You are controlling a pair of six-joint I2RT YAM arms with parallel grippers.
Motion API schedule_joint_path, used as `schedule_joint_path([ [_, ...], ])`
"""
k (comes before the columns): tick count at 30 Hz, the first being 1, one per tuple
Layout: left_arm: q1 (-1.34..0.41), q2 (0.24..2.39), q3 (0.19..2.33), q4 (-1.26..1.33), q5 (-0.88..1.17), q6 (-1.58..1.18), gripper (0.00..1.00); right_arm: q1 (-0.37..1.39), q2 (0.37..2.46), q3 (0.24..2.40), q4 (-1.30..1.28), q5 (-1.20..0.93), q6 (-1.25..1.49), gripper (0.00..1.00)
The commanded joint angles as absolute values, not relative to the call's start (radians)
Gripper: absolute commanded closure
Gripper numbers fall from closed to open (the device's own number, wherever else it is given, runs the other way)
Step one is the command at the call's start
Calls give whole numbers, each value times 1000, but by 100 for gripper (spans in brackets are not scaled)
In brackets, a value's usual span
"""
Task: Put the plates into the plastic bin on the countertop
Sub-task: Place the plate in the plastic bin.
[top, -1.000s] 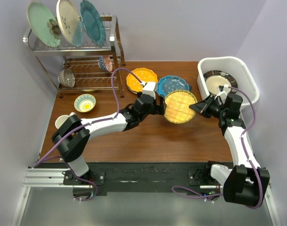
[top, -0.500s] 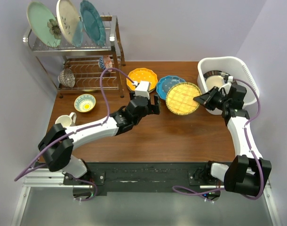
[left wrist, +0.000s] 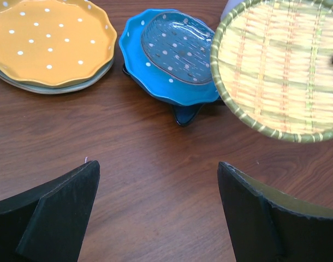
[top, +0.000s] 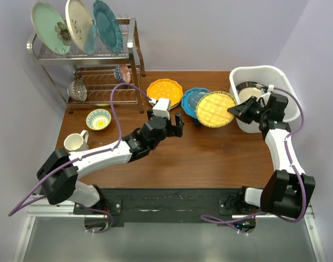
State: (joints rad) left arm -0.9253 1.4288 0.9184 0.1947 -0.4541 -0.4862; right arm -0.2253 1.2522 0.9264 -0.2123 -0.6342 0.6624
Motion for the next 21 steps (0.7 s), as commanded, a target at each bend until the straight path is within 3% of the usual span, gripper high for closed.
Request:
schedule_joint_path([
  [1,-934,1439,928,242,-443,-471,7,-242,1256,1017,-140,-629,716,100],
  [21,-942,1387,923,238,-402,-477,7,-314,1315,1040,-92,-558,752,100],
])
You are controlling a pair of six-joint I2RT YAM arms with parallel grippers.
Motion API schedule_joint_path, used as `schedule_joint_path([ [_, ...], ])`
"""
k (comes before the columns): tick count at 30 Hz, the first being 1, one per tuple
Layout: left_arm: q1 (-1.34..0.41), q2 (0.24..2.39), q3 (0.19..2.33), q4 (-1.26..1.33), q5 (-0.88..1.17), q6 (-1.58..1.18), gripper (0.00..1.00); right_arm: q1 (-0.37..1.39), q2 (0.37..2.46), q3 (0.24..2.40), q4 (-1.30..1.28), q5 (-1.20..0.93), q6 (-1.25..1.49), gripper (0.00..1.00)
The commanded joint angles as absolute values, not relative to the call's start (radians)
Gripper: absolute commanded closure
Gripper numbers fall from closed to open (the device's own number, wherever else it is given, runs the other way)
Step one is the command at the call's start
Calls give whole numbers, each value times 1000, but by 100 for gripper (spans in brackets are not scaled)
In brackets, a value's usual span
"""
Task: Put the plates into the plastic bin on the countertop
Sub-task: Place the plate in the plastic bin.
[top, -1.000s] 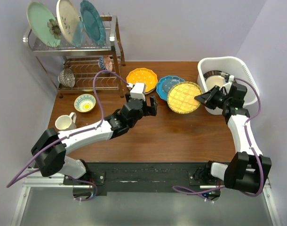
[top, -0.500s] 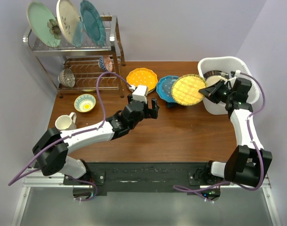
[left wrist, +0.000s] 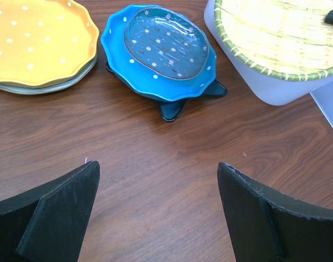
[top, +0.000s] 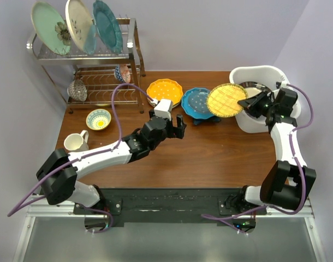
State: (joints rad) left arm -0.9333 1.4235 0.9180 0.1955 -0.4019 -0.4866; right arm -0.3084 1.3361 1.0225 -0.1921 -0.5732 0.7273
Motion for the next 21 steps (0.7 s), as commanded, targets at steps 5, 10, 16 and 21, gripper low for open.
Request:
schedule_joint_path([
  [5,-942,1381,927,235,-387,-477,7,-322,1354,1084,-115,-532,744,100],
  [10,-943,1384,927,233,-382,-476,7,-330,1388,1141,-144,-486,762,100],
  [16,-943,1381,922,233,-377,-472,7,-334,1466,1250,-245,-410,776,100],
  [21,-942,1390,937,230,-362,-474,7,-334,1480,1276,-281,-339,788,100],
])
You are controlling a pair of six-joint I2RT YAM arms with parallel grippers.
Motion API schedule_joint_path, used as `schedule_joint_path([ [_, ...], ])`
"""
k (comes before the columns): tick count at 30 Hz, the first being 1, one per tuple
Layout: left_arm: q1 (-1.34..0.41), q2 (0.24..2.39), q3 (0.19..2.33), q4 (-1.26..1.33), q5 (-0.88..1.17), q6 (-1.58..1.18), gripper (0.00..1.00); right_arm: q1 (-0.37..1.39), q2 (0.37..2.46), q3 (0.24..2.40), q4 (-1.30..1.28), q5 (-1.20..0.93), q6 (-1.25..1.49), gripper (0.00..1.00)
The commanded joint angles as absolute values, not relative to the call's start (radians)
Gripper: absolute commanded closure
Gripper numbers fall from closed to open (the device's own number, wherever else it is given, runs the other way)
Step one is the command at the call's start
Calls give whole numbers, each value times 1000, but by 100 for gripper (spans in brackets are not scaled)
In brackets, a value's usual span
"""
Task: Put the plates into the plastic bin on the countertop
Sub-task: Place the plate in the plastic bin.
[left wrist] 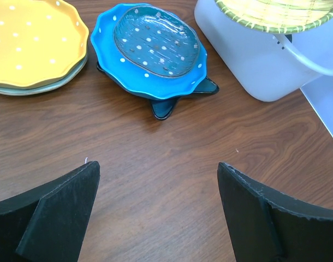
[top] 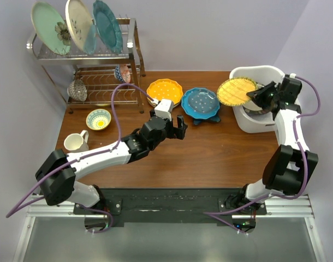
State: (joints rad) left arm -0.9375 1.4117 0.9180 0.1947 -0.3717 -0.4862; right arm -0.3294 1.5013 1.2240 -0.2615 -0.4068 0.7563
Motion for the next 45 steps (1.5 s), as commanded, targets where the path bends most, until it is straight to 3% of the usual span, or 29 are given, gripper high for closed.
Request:
schedule_joint_path([
  [1,-942,1390,942,226,-359,-474,7,-334,1479,1270,-275,-303,796,100],
  [23,-942,1385,951,201,-337,-471,7,-431,1474,1184,-81,-269,973,100],
  [45,-942,1404,965,175,-342,-463,7,-485,1480,1068,-54,-111,1043,100],
])
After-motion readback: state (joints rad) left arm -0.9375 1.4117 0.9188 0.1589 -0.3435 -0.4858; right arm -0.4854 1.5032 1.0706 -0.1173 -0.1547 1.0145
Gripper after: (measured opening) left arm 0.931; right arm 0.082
